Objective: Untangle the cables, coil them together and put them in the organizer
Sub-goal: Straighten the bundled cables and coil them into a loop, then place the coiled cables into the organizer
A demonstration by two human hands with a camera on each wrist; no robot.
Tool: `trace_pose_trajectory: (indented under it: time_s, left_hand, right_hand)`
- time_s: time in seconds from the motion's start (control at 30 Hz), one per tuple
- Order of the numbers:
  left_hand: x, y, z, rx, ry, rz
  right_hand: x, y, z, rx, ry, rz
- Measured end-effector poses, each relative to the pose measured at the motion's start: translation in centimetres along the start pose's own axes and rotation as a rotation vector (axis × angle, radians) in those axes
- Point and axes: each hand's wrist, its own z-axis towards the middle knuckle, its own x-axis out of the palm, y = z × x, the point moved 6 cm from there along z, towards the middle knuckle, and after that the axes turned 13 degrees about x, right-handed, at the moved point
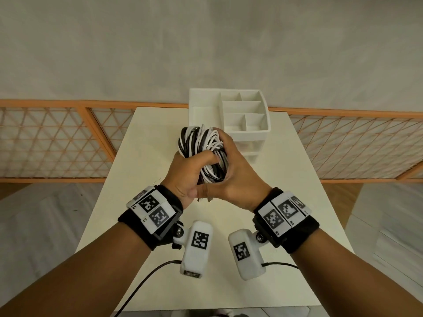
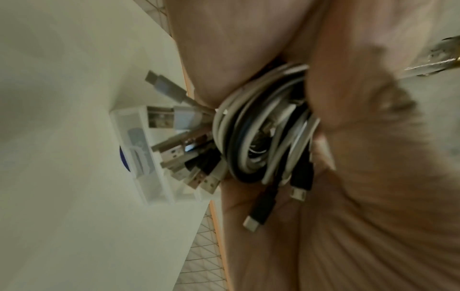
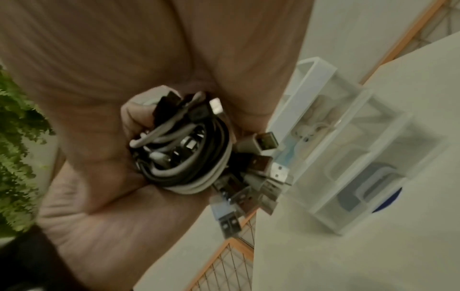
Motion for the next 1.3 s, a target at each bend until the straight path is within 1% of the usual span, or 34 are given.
trace_pose_trajectory:
  time_s: [0.07,0.13,0.23,0.33,0.47,0.57,0.67,0.77,0.83,0.9,0.97,1.03,1.1,1.17,1.23,1.3]
  left_hand:
    - [0.2,0.2,-0.2,-0.025,0.019,0.0]
    - [0.4,0.3,-0.3,-0.047,0.036,0.071]
    - [0.3,0.3,-0.3,-0.086,0.113,0.254]
    - [-0.3,0.4,-0.2,-0.082,0.151,0.31]
    - [-1.0,1.4,-0.1,-0.067,0.07,0.348]
    - [-1.4,2.6,-0.4,-0.056,0.019,0.384]
    - [-1.8,3.2,-0.7,-0.082,-0.014,0.365]
    - [-1.6,3.6,-0.8,-0.131,-0.037,0.261]
    - [-1.4,3.5,-0.6,-0.127,-0.056,0.241]
    - [-1.2,3.6,-0.5,-0.127,-0.047,0.229]
    - [-1.1,3.7,-0.7,-0.142,-0.004,0.225]
    - [-1.1,3.7,-1.0,-0.176,0.076,0.218]
    - [-1.3,3.8,-1.0,-0.245,0.169,0.163]
    - [-1.6,3.8,-1.0,-0.307,0.217,0.089]
    - [-1.8,4.0,-0.9,-0.313,0.181,0.076]
    - [-1.7,4.2,-0.9,-0.28,0.097,0.103]
  right_hand:
    - [-0.4,-0.3,0.2,-0.004,-0.085,-0.037]
    - [-0.8,-0.6,0.2,0.0,-0.161,-0.056]
    - [-1.3,-0.7,0.1,0.026,-0.175,-0.058]
    - [-1.4,-0.5,-0.2,0.051,-0.162,-0.107]
    - [-1.1,-0.9,-0.1,0.04,-0.248,-0.251]
    - [-1.3,-1.4,-0.2,0.031,-0.319,-0.316]
    - [-1.4,-1.7,-0.4,0.019,-0.368,-0.377]
    - [-1.4,-1.9,-0.2,0.027,-0.394,-0.43]
    - [-1.6,-2.2,0.2,0.038,-0.416,-0.446]
    - [-1.8,-2.4,0.6,0.049,-0.429,-0.462]
    - [-2.1,-2.8,0.7,0.072,-0.43,-0.458]
    - [-2.3,-3.0,0.4,0.085,-0.425,-0.421]
    - [-2.3,-3.0,0.2,0.083,-0.409,-0.423]
    - [-2.3,-3.1,0.2,0.096,-0.385,-0.44]
    - [-2.3,-3.3,0.4,0.119,-0.369,-0.447]
    - [-2.1,-3.3,0.5,0.128,-0.36,-0.482]
